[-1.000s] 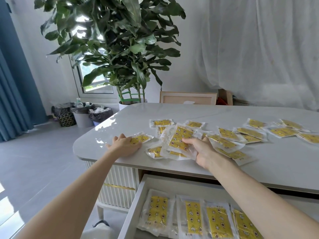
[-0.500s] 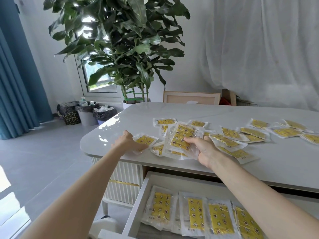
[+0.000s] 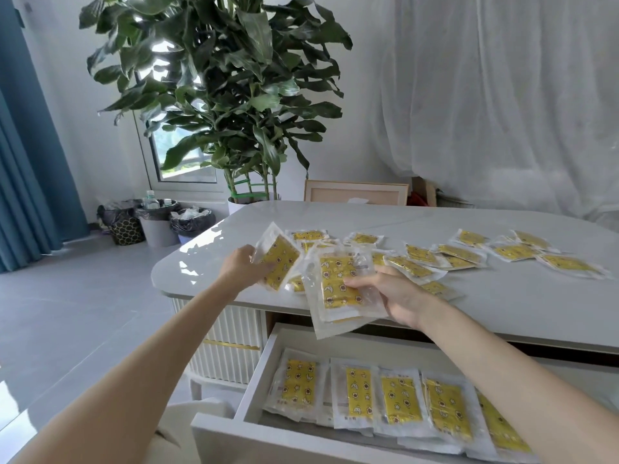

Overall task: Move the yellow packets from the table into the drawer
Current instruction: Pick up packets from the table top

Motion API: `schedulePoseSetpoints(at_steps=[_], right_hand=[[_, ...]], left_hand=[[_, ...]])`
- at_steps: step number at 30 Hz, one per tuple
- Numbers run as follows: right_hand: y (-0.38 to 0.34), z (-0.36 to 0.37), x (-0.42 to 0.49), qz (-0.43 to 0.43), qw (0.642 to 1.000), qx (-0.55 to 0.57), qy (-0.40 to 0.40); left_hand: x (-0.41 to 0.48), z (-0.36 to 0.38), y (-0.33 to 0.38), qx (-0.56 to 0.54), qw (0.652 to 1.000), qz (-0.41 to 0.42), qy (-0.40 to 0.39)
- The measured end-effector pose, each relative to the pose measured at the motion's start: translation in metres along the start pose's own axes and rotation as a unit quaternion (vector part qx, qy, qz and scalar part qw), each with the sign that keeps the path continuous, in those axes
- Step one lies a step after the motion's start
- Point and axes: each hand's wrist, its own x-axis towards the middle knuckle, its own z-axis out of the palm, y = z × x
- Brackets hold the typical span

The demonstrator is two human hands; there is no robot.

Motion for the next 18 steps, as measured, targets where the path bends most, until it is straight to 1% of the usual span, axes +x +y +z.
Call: schedulePoseSetpoints(at_steps=[2, 4, 5, 7, 9, 11, 14, 16, 18], right_hand=[[0.000, -0.005, -0.014, 0.017, 0.998, -0.045, -0.035], [0.002, -0.011, -0.027, 0.030, 0.995, -0.082, -0.046], [0.004, -0.017, -0.033, 0.041, 0.994, -0.093, -0.045], [0.007, -0.029, -0.042, 0.077, 0.988, -0.119, -0.054], [0.011, -0.043, -0.048, 0.117, 0.974, -0.180, -0.078], [0.015, -0.056, -0.056, 0.148, 0.953, -0.246, -0.093], [0.026, -0.078, -0.062, 0.198, 0.930, -0.289, -0.113], [0.033, -0.091, -0.064, 0.228, 0.914, -0.318, -0.112], [0.038, -0.106, -0.067, 0.250, 0.905, -0.332, -0.090]], left_hand=[[-0.018, 0.001, 0.013, -0.058, 0.996, -0.011, -0.059], [-0.038, 0.001, 0.024, -0.097, 0.983, -0.032, -0.152], [-0.048, 0.002, 0.029, -0.086, 0.975, -0.036, -0.204], [-0.064, 0.005, 0.036, -0.024, 0.954, -0.030, -0.298], [-0.074, 0.013, 0.039, 0.038, 0.931, -0.022, -0.363], [-0.080, 0.026, 0.038, 0.088, 0.908, -0.016, -0.409], [-0.087, 0.054, 0.033, 0.147, 0.873, -0.032, -0.464], [-0.089, 0.076, 0.024, 0.163, 0.864, -0.055, -0.473], [-0.090, 0.098, 0.015, 0.145, 0.867, -0.086, -0.469]])
